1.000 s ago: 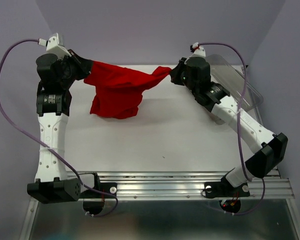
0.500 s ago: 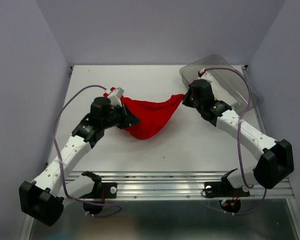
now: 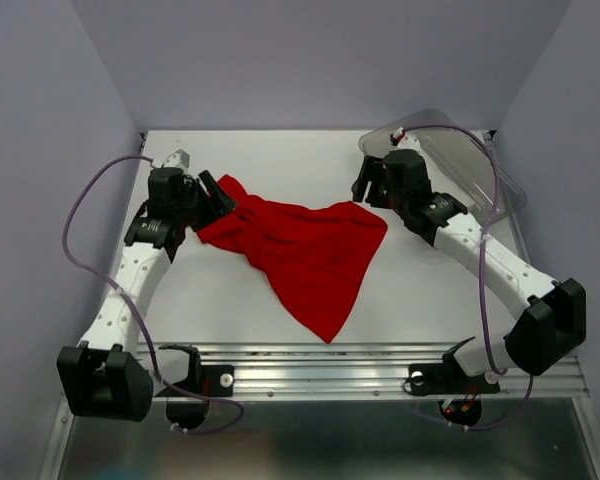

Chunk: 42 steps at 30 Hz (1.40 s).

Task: Roll the t-shirts
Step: Flatten out the T-shirt at the center of the board.

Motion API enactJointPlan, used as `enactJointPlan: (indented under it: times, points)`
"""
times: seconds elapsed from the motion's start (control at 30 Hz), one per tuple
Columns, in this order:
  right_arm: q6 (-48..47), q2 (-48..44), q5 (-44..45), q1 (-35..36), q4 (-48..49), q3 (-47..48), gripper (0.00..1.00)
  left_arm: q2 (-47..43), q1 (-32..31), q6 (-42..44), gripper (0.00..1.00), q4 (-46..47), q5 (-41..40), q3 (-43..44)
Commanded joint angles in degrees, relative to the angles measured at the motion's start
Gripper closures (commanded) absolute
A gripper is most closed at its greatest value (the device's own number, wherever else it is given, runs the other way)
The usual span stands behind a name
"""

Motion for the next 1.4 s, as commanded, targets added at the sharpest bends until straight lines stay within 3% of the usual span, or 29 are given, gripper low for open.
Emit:
enactJointPlan:
  times: [0.0,0.13,0.37,0.5,0.7,0.77,0.83,0.87,0.9,1.17,1.37]
  points:
    - [-2.6,1.2,-2.7,5.6,-2.6,3.3,0.28,6.0,7.3,-0.2,0.28,-1.8,-7.2,0.0]
    - [-1.3,3.5,-3.3,9.1,-3.3,1.3,0.26,11.5,12.6,-2.3,0.21,4.2,-3.7,-3.7]
    - [0.8,2.9,-4.9,9.2,-2.9,-3.2,0.24,21.2,16.1,-6.1,0.24,14.0,-7.4,-9.0]
    - [0.8,1.7,-4.2,9.2,-3.3,-3.3,0.23,26.0,16.5,-6.6,0.39,17.6,-7.9,-9.2]
    - [1.2,2.0,-4.6,9.2,-3.3,-3.1,0.23,29.2,16.5,-8.0,0.44,21.6,-8.6,-9.0]
    - [1.2,2.0,-4.8,9.2,-3.3,-3.2,0.23,30.4,16.5,-7.9,0.5,21.5,-8.9,-8.5]
    - [1.4,2.0,-4.7,9.2,-3.3,-3.6,0.23,30.6,16.5,-8.0,0.81,21.4,-8.9,-7.7]
    - [1.5,2.0,-4.7,9.2,-3.3,-3.7,0.23,30.3,16.5,-7.9,0.96,21.2,-8.9,-7.5]
    - [1.5,1.9,-4.5,9.2,-3.3,-3.8,0.23,29.8,16.5,-7.6,1.0,19.2,-8.9,-6.4]
    - [3.4,1.4,-3.5,9.2,-3.2,-5.1,0.22,11.1,15.4,-1.6,1.0,5.2,-11.4,2.6]
    - [3.6,2.7,-5.0,9.2,-2.9,-3.4,0.22,5.4,15.4,2.5,1.0,-1.7,-12.4,17.1]
